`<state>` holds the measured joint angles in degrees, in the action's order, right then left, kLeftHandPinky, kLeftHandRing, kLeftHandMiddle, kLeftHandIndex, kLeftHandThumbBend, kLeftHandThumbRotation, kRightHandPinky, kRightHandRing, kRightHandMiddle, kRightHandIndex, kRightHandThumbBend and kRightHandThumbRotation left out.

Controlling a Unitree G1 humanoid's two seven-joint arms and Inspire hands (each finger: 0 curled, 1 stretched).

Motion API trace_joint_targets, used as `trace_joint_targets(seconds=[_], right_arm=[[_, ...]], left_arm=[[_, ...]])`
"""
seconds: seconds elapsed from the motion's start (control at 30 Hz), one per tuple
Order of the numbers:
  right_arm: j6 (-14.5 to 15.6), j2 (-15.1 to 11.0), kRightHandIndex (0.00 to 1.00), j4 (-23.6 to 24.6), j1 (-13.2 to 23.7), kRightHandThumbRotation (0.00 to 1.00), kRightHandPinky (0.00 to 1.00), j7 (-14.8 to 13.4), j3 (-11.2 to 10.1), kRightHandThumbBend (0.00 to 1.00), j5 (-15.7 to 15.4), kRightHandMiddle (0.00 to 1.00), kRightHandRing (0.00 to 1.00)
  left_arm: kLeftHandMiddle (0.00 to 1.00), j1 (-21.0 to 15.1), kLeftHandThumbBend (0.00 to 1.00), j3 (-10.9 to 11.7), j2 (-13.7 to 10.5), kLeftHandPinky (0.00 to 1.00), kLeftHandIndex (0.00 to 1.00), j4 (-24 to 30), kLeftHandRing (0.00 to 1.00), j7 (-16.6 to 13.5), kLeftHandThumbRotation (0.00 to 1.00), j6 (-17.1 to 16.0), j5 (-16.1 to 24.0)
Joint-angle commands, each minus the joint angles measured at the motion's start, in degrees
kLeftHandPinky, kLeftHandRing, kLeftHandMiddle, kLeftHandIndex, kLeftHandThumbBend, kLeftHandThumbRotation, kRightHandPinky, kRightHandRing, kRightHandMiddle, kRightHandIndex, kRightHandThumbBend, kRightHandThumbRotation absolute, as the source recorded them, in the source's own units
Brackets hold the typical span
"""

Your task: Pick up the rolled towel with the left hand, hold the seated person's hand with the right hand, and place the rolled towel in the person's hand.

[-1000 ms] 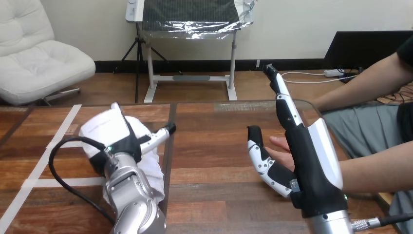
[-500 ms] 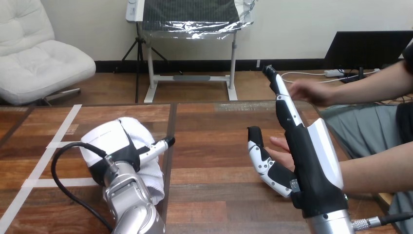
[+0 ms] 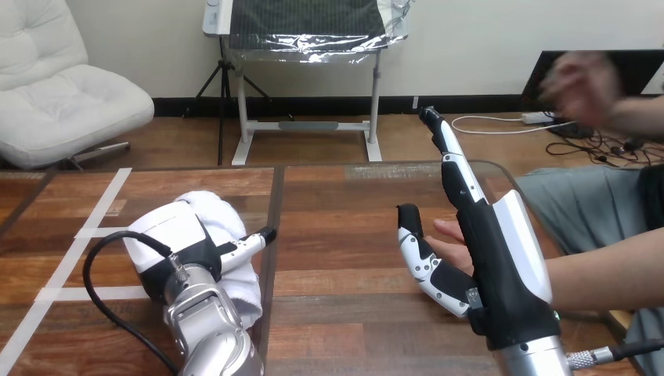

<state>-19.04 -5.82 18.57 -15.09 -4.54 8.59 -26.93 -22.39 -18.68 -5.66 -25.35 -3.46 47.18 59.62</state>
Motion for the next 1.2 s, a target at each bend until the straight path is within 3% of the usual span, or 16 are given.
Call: trace_joint_targets(seconds=[0.0,0.7,1.17], right_arm=[[-0.1,-0.6,0.99,3.2,1.9,0.00,1.00,0.0,-0.6,0.00,-0.3,1.00,1.00],[0.1,-1.5,0.97,3.6,1.8,0.00,1.00,0.2,-0.5,0.00,0.2,1.00,1.00],[0.1,-1.6,0.97,3.7,1.8,0.00,1.00,0.0,-0.5,0.00,-0.4,1.00,1.00]], left_arm=[[0.86,-3.1,0.99,-1.6,-0.6,0.66,0.91,-2.7,0.79,0.5,0.97,0.3,-1.0],[0.79,-5.2,0.99,-6.0,-2.0,0.57,0.88,-8.9,0.69,2.5,0.99,1.6,-2.4],[0.60,-6.2,0.89,-10.6,-3.8,0.40,0.81,-10.5,0.48,7.1,0.96,2.7,-1.2]])
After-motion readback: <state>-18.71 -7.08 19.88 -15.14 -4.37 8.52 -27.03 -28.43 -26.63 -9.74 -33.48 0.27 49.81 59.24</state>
